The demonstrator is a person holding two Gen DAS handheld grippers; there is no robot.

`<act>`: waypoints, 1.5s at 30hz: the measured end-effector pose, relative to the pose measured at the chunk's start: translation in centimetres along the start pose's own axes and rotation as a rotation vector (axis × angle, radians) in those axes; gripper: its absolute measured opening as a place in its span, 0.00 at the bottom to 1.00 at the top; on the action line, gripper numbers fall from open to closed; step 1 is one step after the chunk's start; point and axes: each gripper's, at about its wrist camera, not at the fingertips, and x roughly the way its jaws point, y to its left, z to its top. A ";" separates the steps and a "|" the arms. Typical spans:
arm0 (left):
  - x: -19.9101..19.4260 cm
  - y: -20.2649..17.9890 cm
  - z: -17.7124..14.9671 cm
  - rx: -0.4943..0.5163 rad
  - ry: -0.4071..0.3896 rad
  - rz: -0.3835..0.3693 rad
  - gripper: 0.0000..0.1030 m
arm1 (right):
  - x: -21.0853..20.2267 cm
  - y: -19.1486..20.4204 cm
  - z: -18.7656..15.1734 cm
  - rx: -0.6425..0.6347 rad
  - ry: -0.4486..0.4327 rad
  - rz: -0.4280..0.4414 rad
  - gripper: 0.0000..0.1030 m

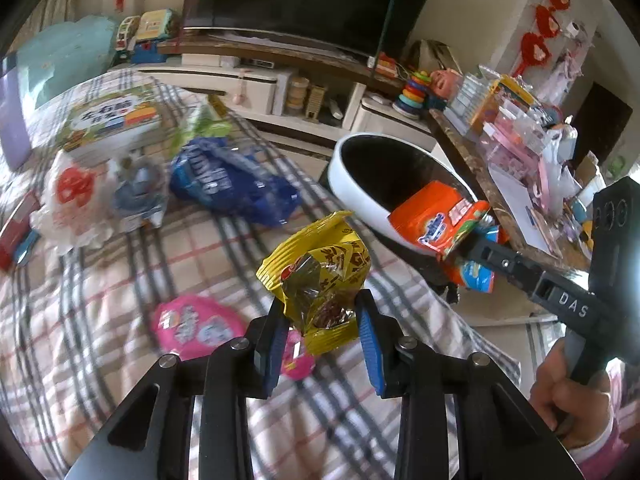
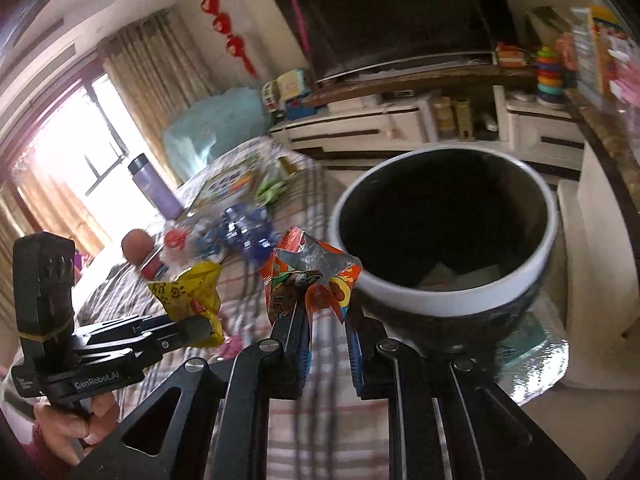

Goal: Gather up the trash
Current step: 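Carry both bags over the trash bin and open both tools to drop them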

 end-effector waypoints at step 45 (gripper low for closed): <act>8.3 -7.0 7.9 0.151 0.032 0.008 0.32 | -0.1 -7.5 5.4 0.027 -0.032 -0.143 0.16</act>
